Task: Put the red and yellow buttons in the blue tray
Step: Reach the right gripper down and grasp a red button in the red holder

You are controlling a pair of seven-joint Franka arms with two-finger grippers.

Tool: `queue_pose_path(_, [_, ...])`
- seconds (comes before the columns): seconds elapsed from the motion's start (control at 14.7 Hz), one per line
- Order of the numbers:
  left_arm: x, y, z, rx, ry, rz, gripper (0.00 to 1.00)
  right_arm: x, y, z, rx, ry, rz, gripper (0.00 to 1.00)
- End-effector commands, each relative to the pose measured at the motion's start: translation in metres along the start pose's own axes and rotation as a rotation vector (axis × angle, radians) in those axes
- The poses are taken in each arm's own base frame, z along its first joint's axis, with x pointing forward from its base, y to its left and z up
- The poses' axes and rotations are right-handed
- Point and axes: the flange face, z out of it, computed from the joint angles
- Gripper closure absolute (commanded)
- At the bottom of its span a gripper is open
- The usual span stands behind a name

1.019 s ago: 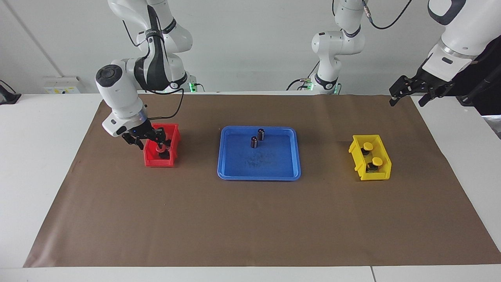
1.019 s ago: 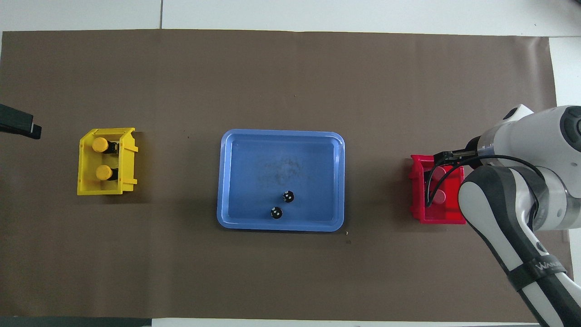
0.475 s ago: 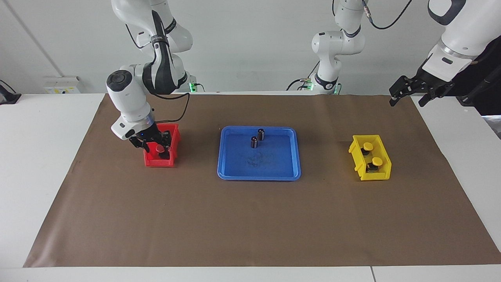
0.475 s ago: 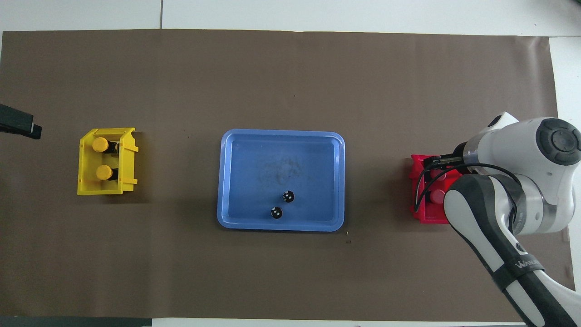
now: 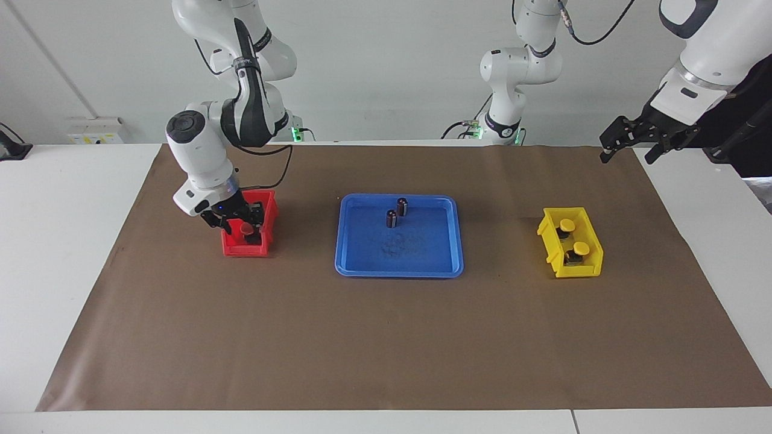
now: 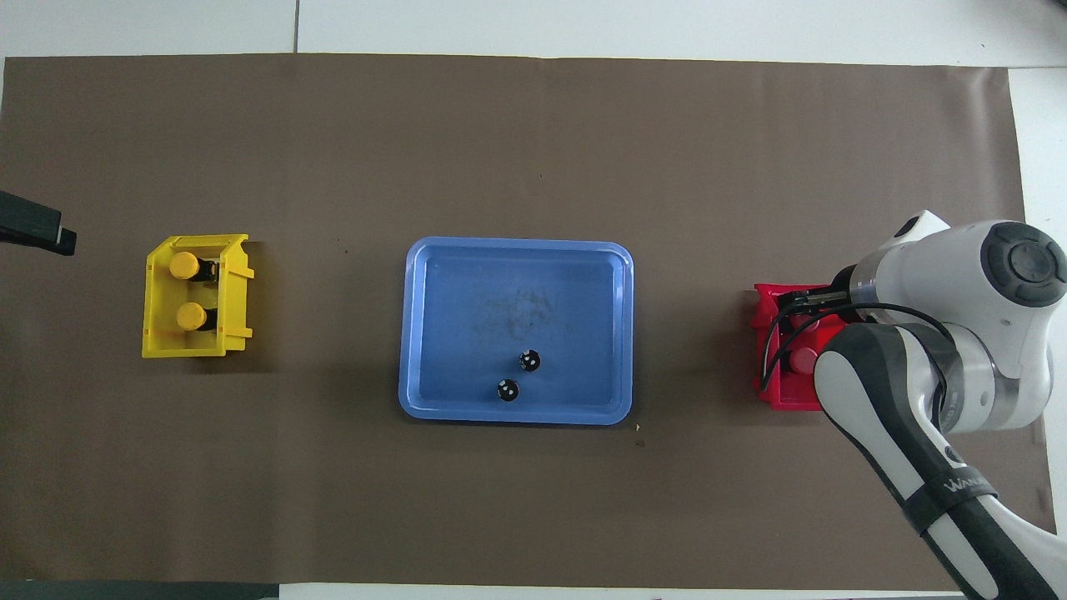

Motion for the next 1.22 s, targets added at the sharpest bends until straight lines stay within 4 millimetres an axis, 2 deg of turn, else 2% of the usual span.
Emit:
queue_pose_path(0.0, [-0.010, -0.002, 0.000, -0.011, -0.010, 0.007, 0.00, -0.010, 0.002, 0.003, 0.009, 0.004, 0.014, 0.34])
queue_pose_path(0.27, [-0.010, -0.002, 0.000, -0.011, -0.010, 0.007, 0.00, -0.012, -0.001, 0.005, 0.009, 0.008, 0.009, 0.35])
queue_pose_path(0.41, [-0.008, 0.011, -0.001, -0.009, -0.002, 0.033, 0.00, -0.013, 0.000, 0.006, 0.009, 0.005, 0.006, 0.37])
queue_pose_path(0.54, [-0.007, 0.032, 0.000, -0.007, -0.001, 0.071, 0.00, -0.015, 0.000, 0.009, 0.009, 0.011, -0.009, 0.46])
queue_pose_path(0.88, [-0.004, 0.027, 0.002, -0.006, 0.021, 0.055, 0.00, -0.016, 0.001, 0.009, 0.009, 0.010, -0.026, 0.80])
queue_pose_path(1.02, [-0.004, 0.029, 0.003, -0.006, 0.026, 0.054, 0.00, -0.011, 0.001, 0.002, 0.009, 0.004, -0.028, 0.83])
queue_pose_path(1.15, [0.000, 0.035, 0.003, -0.005, 0.061, -0.010, 0.00, 0.010, 0.003, -0.024, 0.008, -0.046, -0.042, 0.83])
